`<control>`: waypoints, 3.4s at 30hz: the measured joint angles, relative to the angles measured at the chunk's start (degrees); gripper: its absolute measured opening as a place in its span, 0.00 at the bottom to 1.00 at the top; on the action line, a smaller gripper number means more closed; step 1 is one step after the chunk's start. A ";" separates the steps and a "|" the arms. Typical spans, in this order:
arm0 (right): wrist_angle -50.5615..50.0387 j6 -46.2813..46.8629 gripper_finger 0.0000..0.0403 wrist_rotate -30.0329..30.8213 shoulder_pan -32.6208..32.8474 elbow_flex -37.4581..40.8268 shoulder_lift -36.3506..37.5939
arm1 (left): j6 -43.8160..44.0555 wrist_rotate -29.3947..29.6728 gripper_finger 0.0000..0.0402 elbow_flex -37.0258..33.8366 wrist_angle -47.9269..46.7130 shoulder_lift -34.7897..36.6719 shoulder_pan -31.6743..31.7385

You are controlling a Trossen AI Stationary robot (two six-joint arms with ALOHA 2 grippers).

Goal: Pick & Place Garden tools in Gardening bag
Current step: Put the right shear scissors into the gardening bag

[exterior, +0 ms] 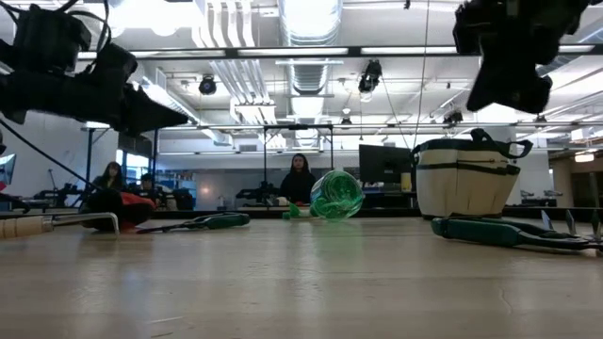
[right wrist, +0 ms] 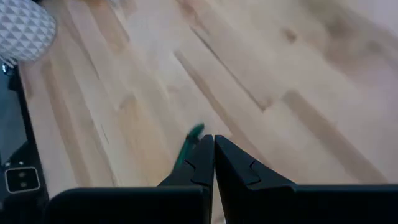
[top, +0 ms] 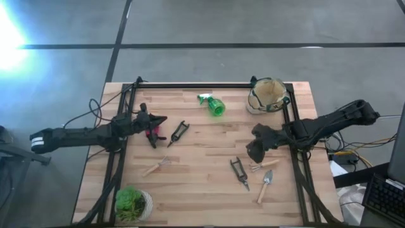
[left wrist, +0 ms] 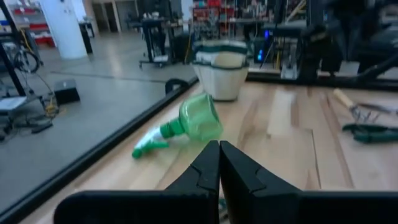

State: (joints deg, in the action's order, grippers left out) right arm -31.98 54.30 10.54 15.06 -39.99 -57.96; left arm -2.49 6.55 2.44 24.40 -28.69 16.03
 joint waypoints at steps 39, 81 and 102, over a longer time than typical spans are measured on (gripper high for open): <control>0.28 2.71 0.18 -10.82 2.56 -9.27 -33.67 | 1.02 0.00 0.04 0.00 8.18 0.00 0.02; 0.13 6.34 0.05 -7.84 0.31 -8.77 -37.76 | 0.93 0.98 0.04 0.02 8.13 0.00 0.04; 0.41 6.32 0.05 -7.56 0.25 -8.81 -37.76 | 0.97 0.92 0.04 0.02 8.13 0.00 0.04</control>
State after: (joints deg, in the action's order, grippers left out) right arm -31.57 60.62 2.98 15.31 -48.80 -95.72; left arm -1.52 7.46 2.46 32.53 -28.69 16.08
